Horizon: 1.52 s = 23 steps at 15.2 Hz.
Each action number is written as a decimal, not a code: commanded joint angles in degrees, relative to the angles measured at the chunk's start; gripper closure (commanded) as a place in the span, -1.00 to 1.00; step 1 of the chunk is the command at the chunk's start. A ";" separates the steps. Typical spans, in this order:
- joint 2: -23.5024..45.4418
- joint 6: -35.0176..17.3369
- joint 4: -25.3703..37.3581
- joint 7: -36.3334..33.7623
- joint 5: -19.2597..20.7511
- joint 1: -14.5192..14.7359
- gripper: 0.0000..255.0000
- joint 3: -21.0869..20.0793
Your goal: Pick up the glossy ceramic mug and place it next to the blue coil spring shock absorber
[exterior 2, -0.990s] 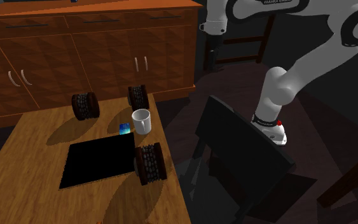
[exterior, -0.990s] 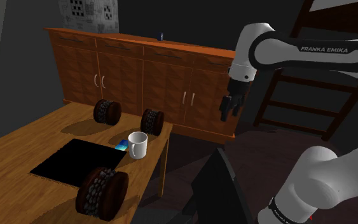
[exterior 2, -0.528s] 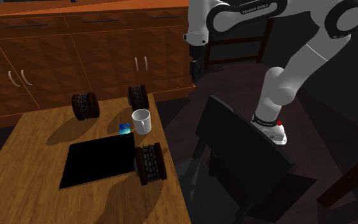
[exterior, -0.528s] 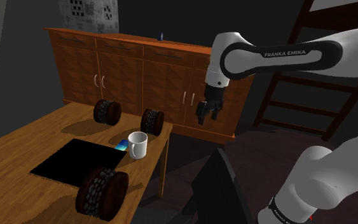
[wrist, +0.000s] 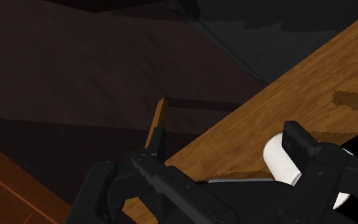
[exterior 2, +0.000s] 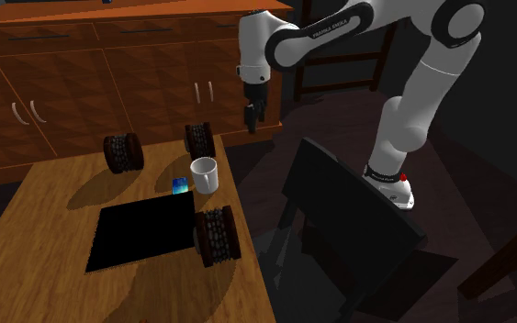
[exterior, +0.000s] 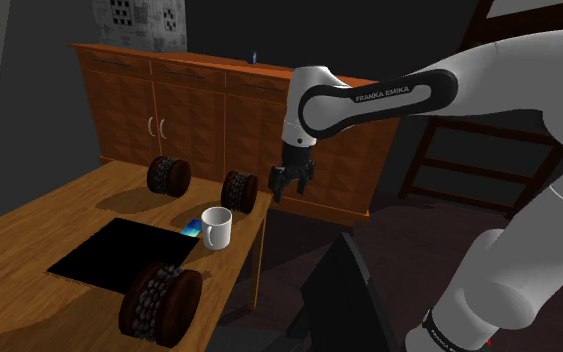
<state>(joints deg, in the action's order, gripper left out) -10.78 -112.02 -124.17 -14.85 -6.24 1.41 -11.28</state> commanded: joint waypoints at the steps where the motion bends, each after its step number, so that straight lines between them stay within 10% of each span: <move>1: 4.46 -1.73 2.85 -1.65 0.73 0.29 -1.00 -0.91; 14: 33.76 -3.36 30.33 -11.66 8.34 5.19 -1.00 -2.79; 23: 35.84 -8.34 27.39 -11.98 8.86 5.51 -1.00 -2.55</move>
<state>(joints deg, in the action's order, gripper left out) 24.93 -120.09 -96.67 -26.83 2.59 6.91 -13.85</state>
